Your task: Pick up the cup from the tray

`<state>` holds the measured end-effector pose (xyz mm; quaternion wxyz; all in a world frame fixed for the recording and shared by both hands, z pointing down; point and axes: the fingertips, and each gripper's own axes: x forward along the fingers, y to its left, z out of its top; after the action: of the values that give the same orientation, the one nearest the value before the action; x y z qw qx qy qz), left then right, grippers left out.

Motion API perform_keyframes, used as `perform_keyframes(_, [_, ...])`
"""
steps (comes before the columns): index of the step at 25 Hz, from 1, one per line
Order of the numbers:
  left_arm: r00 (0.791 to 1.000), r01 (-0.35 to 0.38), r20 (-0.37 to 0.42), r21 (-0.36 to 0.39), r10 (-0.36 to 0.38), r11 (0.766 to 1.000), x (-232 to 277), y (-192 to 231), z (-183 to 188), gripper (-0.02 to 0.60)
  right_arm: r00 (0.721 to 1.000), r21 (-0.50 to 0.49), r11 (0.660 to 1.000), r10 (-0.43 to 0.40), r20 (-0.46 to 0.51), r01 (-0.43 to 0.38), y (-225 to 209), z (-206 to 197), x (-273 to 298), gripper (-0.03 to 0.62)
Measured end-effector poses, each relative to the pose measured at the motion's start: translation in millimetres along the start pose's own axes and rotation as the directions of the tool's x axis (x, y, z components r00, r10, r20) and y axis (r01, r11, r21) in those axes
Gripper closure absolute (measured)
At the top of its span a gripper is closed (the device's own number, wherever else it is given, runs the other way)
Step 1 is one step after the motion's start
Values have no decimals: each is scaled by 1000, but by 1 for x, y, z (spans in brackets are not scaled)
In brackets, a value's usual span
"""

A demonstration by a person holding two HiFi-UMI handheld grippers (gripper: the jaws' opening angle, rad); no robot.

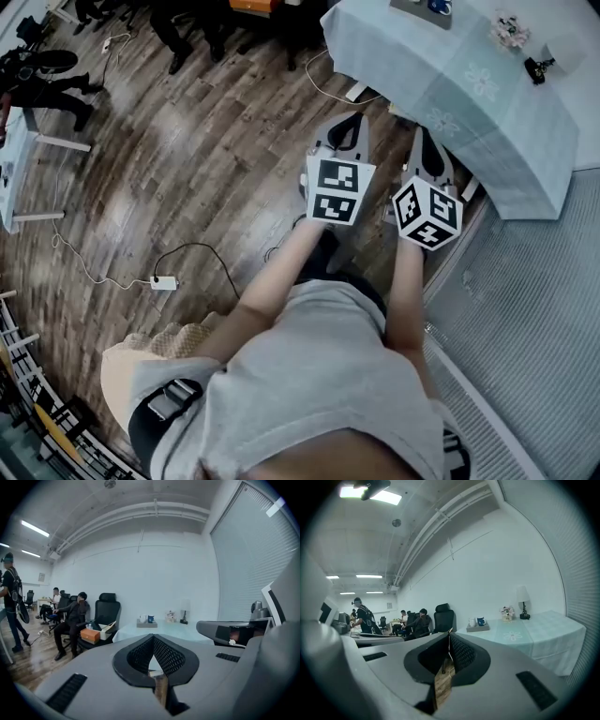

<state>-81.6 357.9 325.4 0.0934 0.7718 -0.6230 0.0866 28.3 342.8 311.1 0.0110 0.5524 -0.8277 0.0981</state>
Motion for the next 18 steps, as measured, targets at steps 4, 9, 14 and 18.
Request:
perform_keyframes(4, [1000,16,-3,2,-16,1000,36,18,9,577,1000,26,1000,-10,-6,10,-5,3,38,586])
perform_keyframes(9, [999,16,-31,-11,-16,1000,66,35,4,577,999,-3,999,-39,-38,39,-15,-6,65,586])
perform_keyframes(14, [999,3,-53,-29,-5,1000,102,44,2,577,997,10,999,-36,-62,36,-31,-11,97,586])
perform_keyframes(18, [998,-9,-60,-26,7,1000,138,44,6,577,997,24,999,-23,-68,25,-53,-9,129,586])
